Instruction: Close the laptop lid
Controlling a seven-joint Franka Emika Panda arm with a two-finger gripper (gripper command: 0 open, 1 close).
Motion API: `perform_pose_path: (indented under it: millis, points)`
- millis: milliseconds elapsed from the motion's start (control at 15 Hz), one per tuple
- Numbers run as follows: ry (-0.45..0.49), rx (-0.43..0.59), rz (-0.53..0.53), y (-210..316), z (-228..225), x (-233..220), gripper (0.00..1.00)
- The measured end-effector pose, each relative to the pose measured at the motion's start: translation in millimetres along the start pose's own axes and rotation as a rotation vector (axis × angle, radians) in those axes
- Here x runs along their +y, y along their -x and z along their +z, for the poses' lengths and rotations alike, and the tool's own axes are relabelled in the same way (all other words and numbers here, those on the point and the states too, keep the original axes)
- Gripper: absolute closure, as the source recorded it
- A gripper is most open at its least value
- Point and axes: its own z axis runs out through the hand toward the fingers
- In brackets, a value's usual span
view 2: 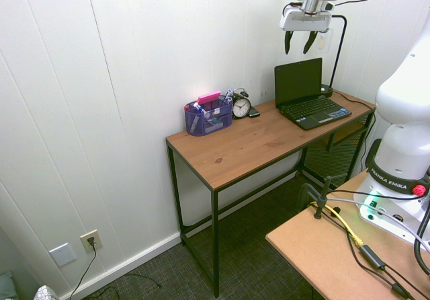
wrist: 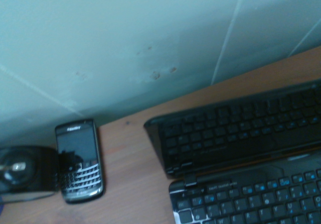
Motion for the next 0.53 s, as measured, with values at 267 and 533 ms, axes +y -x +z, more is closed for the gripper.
perform_pose_path:
  millis: [267, 533]
  points:
    - [-0.005, 0.004, 0.053, -43, 22, -8, 1.0]
    - [-0.003, 0.001, 0.098, -74, 39, -18, 1.0]
